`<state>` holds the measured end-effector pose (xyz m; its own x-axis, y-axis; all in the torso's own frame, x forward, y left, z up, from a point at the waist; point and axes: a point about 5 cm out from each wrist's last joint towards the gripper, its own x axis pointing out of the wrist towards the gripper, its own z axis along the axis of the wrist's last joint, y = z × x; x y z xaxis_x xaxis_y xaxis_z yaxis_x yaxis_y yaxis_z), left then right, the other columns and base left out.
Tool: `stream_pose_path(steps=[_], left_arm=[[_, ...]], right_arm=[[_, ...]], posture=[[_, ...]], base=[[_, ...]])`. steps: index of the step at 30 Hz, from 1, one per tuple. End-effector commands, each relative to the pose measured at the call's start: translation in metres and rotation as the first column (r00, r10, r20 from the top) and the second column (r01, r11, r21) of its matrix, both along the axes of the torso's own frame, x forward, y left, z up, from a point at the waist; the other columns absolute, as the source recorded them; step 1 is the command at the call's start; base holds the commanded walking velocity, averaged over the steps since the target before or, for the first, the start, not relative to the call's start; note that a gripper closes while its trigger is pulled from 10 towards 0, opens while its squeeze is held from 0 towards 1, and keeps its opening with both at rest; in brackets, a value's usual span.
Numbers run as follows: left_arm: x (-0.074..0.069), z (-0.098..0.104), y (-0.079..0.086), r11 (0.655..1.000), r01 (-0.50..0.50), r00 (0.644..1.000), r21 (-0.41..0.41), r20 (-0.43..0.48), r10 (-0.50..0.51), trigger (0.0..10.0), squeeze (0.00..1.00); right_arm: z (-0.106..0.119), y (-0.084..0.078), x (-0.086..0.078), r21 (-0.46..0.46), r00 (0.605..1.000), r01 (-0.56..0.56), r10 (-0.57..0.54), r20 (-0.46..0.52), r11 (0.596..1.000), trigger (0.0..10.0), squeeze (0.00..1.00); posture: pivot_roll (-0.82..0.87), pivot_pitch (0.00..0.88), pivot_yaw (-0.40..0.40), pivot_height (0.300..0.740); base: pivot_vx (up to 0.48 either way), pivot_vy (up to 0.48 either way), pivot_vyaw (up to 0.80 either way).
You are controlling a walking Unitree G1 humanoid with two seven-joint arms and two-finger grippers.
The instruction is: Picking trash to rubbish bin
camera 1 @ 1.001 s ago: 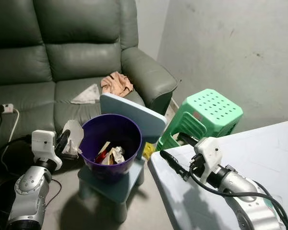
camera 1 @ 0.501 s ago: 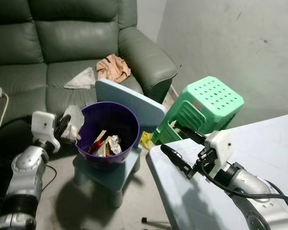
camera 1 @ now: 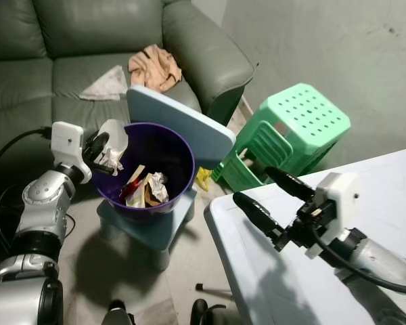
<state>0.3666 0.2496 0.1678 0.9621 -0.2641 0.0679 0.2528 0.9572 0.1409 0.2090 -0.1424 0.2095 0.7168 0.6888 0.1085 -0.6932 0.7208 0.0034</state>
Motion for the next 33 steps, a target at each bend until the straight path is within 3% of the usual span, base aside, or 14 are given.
stream_pose_path(steps=[1, 7, 8, 9, 10, 33], left_arm=[[0.001, -0.003, -0.005, 0.999, 0.034, 0.999, 0.026, -0.022, -0.033, 10.0, 0.00], [0.004, -0.002, -0.006, 0.998, 0.056, 0.998, 0.017, -0.033, -0.056, 10.0, 0.03], [0.005, -0.002, -0.006, 0.998, 0.067, 0.997, 0.001, -0.039, -0.067, 10.0, 0.80], [0.005, -0.002, -0.006, 0.998, 0.070, 0.997, -0.003, -0.039, -0.070, 10.0, 0.95], [0.005, -0.002, -0.006, 0.997, 0.079, 0.996, -0.019, -0.037, -0.080, 10.0, 1.00], [0.005, 0.005, 0.002, 0.994, 0.095, 0.995, -0.061, -0.018, -0.096, 10.0, 1.00]], right_arm=[[0.006, -0.004, -0.005, -0.005, 1.000, 0.006, -0.006, 0.008, 1.000, 10.0, 0.00], [0.017, -0.004, -0.011, 0.005, 1.000, -0.007, 0.007, 0.002, 1.000, 10.0, 0.00], [0.019, -0.004, -0.012, 0.007, 1.000, -0.012, 0.012, -0.003, 1.000, 10.0, 0.00], [0.019, -0.004, -0.012, 0.009, 1.000, -0.013, 0.013, -0.006, 1.000, 10.0, 0.00], [0.021, -0.004, -0.013, 0.009, 1.000, -0.014, 0.014, -0.007, 1.000, 10.0, 0.00], [0.026, -0.004, -0.011, 0.018, 0.998, -0.020, 0.021, -0.057, 1.000, 10.0, 0.00]], posture=[[-0.13, 0.373, -0.215, 0.740], [-0.16, 0.402, -0.230, 0.740], [-0.16, 0.405, -0.230, 0.740], [-0.16, 0.408, -0.233, 0.740], [-0.16, 0.411, -0.235, 0.740], [-0.16, 0.421, -0.241, 0.740]], base=[[0.000, 0.000, 0.00], [0.000, 0.000, 0.00], [0.000, 0.000, 0.00], [0.000, 0.000, 0.00], [0.000, 0.000, 0.00], [0.000, 0.000, 0.00]])
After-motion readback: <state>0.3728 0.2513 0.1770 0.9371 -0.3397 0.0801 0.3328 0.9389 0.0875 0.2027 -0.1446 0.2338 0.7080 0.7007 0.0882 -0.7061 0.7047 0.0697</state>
